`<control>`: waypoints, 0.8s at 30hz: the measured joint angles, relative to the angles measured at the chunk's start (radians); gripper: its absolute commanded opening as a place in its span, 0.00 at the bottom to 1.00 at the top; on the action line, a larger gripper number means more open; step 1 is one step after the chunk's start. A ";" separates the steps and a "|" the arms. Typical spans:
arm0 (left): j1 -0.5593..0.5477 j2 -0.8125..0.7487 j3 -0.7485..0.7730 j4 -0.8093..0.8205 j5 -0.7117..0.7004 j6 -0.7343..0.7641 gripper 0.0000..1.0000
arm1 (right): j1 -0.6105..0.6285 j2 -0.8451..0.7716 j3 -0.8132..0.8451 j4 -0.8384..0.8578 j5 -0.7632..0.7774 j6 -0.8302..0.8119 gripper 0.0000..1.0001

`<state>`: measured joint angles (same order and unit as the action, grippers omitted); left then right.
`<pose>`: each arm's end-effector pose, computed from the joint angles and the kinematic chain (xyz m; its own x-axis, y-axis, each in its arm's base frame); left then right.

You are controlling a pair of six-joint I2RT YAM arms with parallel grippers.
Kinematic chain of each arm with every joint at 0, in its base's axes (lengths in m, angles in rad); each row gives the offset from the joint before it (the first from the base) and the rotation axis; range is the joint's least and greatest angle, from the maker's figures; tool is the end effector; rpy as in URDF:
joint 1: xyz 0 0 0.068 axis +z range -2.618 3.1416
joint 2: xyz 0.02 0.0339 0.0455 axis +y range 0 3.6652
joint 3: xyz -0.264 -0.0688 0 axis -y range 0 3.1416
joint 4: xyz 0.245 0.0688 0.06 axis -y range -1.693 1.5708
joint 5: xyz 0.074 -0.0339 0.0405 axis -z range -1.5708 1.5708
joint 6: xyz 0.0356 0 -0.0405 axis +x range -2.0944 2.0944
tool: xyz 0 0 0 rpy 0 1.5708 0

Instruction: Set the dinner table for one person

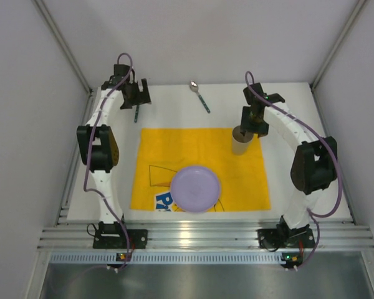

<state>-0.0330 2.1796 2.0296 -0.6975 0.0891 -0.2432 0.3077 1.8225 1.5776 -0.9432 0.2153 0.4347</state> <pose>0.4943 -0.0195 0.2707 -0.7493 -0.2153 -0.6263 -0.0914 0.9703 -0.2241 0.3631 0.1074 0.2671 -0.8945 0.1474 -0.4222 0.1729 0.9847 -0.0225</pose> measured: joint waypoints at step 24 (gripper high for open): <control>0.023 0.356 0.250 0.042 -0.061 0.048 0.46 | -0.018 -0.277 0.088 -0.151 0.064 -0.016 0.93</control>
<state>-0.0097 2.5359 2.2795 -0.6556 0.0284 -0.1947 0.2893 1.5455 1.6657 -1.0946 0.2790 0.4191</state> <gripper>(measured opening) 0.572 0.930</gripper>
